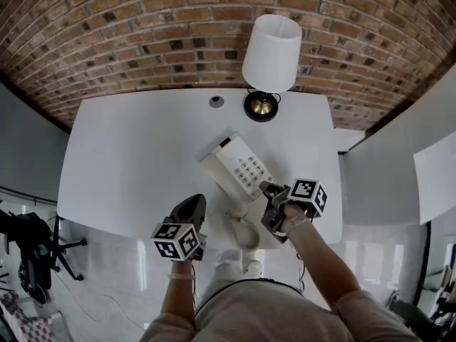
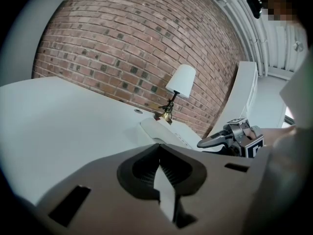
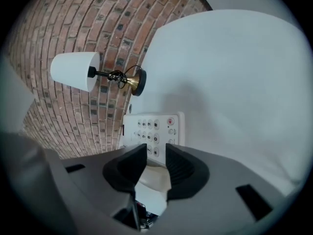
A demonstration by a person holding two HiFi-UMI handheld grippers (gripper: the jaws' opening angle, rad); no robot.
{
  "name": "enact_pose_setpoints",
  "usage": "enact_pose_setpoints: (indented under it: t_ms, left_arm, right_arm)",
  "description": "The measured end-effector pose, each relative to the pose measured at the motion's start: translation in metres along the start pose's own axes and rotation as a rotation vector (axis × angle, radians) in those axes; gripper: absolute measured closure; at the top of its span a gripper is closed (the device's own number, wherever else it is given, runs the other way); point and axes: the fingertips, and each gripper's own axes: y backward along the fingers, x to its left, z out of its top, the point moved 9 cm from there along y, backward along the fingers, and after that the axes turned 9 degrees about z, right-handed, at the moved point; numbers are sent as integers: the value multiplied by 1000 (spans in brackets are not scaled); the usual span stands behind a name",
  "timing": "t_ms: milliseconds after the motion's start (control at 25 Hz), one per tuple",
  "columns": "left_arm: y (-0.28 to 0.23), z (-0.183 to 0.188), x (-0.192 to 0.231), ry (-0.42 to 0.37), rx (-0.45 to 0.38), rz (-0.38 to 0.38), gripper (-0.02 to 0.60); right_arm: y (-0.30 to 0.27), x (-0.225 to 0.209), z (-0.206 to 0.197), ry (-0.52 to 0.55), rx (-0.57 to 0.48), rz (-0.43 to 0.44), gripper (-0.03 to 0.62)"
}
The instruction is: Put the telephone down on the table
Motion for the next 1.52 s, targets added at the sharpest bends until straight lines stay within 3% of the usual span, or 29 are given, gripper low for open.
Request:
enact_pose_setpoints:
  t_ms: [120,240,520,1000,1240,1520]
  left_arm:
    - [5,1,0,-5,-11,18,577]
    - [11,3,0,-19,-15,37,577]
    - [28,3,1,-58,-28,103,577]
    - [55,13,3,-116,-99,169,577]
    - [68,17,-3,-161,-137,184,577]
    - [87,28,-13,-223,-213,222,577]
  right_arm:
    - [6,8,3,61,-25,31,566]
    - [10,20,3,181,-52,82,588]
    - [22,36,2,501,-61,134,589]
    - [54,45,7,1031,-89,102,591]
    - [74,58,4,1210,-109,167,591]
    - [101,69,6,1321,-185,212,591]
